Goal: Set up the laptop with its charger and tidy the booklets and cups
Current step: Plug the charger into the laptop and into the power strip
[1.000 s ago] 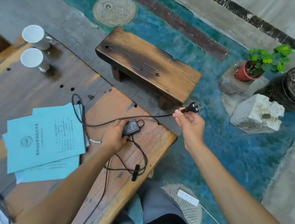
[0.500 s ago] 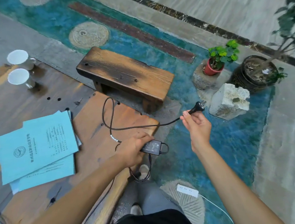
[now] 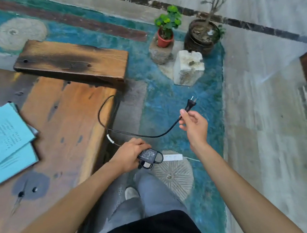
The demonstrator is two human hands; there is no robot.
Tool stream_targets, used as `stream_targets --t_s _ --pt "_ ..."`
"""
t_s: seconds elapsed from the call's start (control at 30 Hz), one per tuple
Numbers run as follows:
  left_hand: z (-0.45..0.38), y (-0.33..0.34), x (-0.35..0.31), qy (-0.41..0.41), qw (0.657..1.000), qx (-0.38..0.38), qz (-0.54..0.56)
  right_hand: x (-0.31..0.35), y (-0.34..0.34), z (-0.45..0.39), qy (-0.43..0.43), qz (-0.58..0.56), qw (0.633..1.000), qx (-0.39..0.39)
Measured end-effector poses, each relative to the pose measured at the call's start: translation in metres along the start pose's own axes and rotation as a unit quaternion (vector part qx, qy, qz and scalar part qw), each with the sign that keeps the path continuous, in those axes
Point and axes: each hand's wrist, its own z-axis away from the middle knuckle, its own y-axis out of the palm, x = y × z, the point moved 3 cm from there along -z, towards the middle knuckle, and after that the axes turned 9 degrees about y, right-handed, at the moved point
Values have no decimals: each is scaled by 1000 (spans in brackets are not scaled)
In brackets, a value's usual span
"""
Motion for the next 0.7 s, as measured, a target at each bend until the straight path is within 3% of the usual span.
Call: stream_targets --t_s 0.23,0.43,0.7 --pt "-23 67 -35 17 994 99 -33 -51 -82 7 47 14 997 -65" --pt "-37 143 -53 11 981 190 -30 -106 -152 -14 80 95 984 -127" --pt "-61 255 -27 -62 959 263 -89 -211 -218 -73 144 153 974 -84"
